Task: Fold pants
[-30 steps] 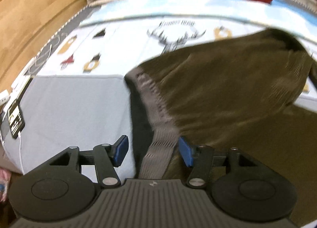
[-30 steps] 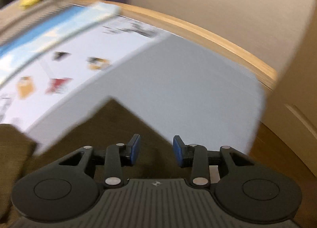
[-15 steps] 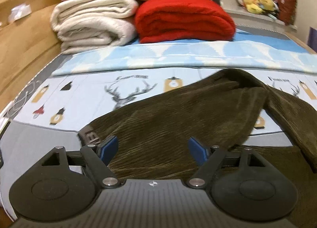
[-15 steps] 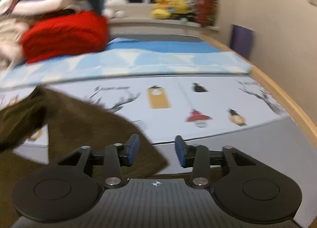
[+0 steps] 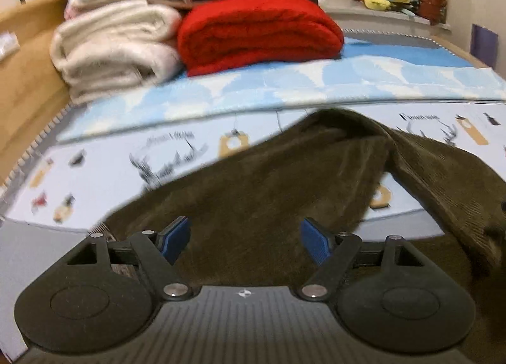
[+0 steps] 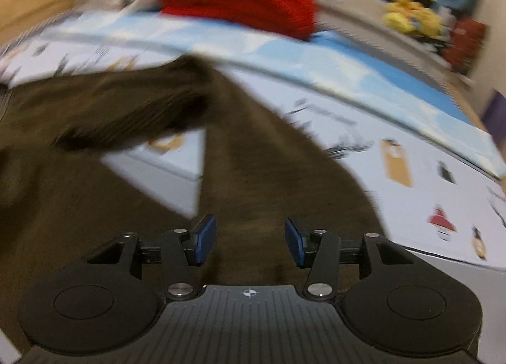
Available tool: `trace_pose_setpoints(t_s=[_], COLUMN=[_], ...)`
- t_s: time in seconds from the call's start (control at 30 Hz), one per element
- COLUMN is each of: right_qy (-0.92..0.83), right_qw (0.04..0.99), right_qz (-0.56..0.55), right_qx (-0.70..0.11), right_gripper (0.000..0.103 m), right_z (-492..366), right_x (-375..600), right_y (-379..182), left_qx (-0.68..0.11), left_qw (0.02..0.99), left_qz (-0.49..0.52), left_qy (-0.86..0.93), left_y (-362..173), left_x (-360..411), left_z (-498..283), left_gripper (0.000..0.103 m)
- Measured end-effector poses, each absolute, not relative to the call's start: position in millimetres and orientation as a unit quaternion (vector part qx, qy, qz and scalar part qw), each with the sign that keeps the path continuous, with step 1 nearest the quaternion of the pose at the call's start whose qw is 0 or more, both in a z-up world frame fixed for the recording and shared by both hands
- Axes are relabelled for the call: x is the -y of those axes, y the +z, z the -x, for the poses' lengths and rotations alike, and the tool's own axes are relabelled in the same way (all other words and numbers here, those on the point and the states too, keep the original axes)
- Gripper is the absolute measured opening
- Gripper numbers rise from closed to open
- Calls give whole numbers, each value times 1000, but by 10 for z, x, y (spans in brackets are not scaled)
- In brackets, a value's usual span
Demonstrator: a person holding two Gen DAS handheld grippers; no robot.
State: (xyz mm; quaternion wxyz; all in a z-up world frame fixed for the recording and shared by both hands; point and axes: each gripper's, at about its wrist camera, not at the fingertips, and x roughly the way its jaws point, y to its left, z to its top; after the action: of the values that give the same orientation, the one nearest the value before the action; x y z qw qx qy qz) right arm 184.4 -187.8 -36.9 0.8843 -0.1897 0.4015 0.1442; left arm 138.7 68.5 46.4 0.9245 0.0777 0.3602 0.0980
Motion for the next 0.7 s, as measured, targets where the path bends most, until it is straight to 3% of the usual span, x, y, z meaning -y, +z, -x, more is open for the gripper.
trace_pose_setpoints(t_s=[0.03, 0.17, 0.27, 0.3, 0.33, 0.37, 0.43, 0.5, 0.6, 0.67, 0.7], right_qy=[153, 155, 150, 149, 148, 146, 149, 145, 130, 111, 98], right_qw=[877, 854, 844, 842, 840, 841, 849, 862, 891, 911, 922], right_qz=[203, 265, 283, 286, 285, 283, 259, 236, 184, 145, 119], right_qx=[-407, -421, -430, -434, -437, -438, -436, -425, -394, -370, -354], right_gripper=[62, 63, 63, 60, 55, 48, 22, 8, 6, 5, 5], right_z=[-1827, -1802, -1815, -1812, -1823, -1822, -1855, -1880, -1956, -2010, -2036], right_x=[1808, 1644, 1672, 1694, 1727, 1770, 1885, 1982, 2198, 2379, 2499], right_y=[-426, -638, -709, -720, -717, -706, -648, -573, -359, -193, -83], left_qx=[-350, -378, -374, -368, -364, -364, -382, -396, -422, -436, -439], left_qw=[927, 918, 919, 923, 925, 926, 921, 917, 906, 898, 897], left_qz=[-80, -41, -49, -46, -41, -38, -26, -1, 40, 46, 44], left_qy=[110, 113, 112, 104, 96, 87, 67, 50, -2, -28, -37], left_y=[487, 496, 491, 482, 457, 417, 320, 252, 107, -6, -51], left_x=[-648, -541, -380, -333, -320, -309, -305, -346, -370, -308, -255], left_z=[-1407, -1651, -1910, -2002, -2068, -2126, -2273, -2410, -2643, -2768, -2806], left_gripper=[82, 76, 61, 48, 30, 23, 10, 11, 15, 28, 43])
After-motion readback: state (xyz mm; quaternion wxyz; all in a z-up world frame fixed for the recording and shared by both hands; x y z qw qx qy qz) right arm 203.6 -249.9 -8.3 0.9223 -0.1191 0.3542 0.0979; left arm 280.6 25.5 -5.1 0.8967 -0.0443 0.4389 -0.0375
